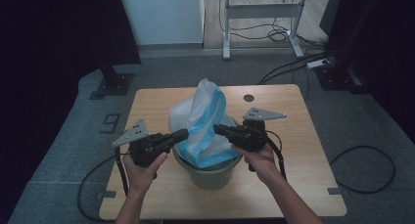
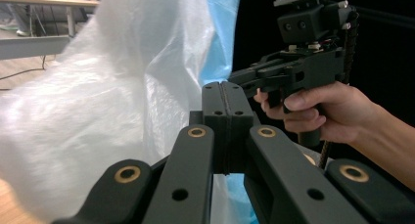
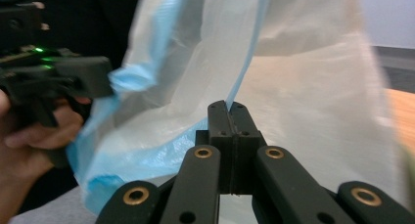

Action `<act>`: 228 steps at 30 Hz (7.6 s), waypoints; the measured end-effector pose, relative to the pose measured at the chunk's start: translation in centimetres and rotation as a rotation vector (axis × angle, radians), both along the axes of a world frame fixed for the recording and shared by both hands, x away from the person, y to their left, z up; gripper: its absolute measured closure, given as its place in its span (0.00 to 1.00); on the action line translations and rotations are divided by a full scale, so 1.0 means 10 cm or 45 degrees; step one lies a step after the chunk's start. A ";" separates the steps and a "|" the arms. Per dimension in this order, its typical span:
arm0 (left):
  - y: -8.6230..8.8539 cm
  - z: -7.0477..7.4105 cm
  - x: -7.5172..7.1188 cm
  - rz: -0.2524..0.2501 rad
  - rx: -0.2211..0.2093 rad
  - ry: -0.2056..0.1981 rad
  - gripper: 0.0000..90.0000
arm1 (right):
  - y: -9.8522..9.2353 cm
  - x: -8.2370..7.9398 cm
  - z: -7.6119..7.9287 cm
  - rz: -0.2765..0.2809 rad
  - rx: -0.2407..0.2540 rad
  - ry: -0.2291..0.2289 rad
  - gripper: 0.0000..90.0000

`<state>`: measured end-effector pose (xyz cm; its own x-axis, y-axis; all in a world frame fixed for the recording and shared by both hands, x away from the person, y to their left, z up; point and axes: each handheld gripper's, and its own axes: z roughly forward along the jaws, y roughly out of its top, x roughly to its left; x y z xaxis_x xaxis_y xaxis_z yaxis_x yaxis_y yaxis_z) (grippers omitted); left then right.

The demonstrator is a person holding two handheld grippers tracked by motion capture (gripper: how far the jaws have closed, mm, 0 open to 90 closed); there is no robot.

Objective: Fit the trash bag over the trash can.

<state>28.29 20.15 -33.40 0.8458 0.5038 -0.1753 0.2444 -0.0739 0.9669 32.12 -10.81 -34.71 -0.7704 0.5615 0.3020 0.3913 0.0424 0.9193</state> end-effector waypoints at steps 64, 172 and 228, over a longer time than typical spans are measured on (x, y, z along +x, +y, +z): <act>0.30 -0.21 0.17 0.139 0.178 0.143 1.00 | -0.79 0.02 0.16 -0.269 -0.088 0.062 0.99; 0.72 -0.35 0.00 0.041 0.171 0.299 0.69 | -0.81 -0.54 -0.40 -0.105 -0.114 0.107 0.58; 0.41 -0.29 0.95 0.146 0.152 0.369 1.00 | -0.89 0.21 -0.51 -0.253 -0.156 0.160 0.85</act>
